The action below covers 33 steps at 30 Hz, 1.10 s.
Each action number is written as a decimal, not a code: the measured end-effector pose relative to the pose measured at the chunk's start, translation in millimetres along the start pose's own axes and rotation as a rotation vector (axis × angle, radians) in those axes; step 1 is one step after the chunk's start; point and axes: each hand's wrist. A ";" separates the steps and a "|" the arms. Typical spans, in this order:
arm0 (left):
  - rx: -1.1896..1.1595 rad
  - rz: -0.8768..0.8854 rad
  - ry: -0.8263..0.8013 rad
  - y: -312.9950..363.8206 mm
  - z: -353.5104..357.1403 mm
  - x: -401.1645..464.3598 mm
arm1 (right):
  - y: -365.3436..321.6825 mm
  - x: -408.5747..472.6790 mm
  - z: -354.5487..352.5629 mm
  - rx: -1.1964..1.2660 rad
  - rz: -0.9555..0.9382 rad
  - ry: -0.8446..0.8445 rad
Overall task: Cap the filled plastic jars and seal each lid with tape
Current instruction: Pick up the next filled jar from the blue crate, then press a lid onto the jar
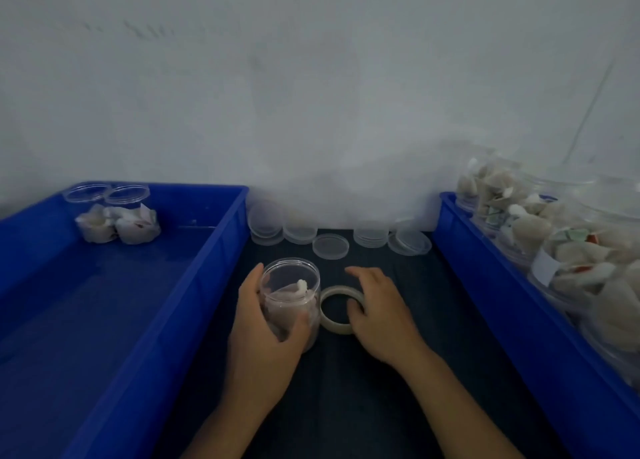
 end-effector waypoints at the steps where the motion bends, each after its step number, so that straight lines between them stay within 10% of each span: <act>1: -0.009 -0.007 -0.003 -1.5 4.2 6.3 | 2.3 14.7 0.9 -0.003 0.021 0.008; 11: -0.063 0.020 -0.049 -22.5 26.6 18.6 | -6.8 124.6 26.5 -0.304 0.078 -0.159; 19: -0.077 0.000 -0.062 -29.8 25.2 19.9 | -6.3 110.6 31.4 -0.293 0.135 0.013; 33: 0.061 0.016 -0.076 -9.4 19.8 11.6 | -28.3 -14.8 -28.5 0.689 0.250 0.494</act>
Point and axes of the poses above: each hand's wrist, its own x-axis towards the middle knuckle, its own z-axis out of the palm, y = z × x, and after that the axes turned 1 degree about y, right-handed
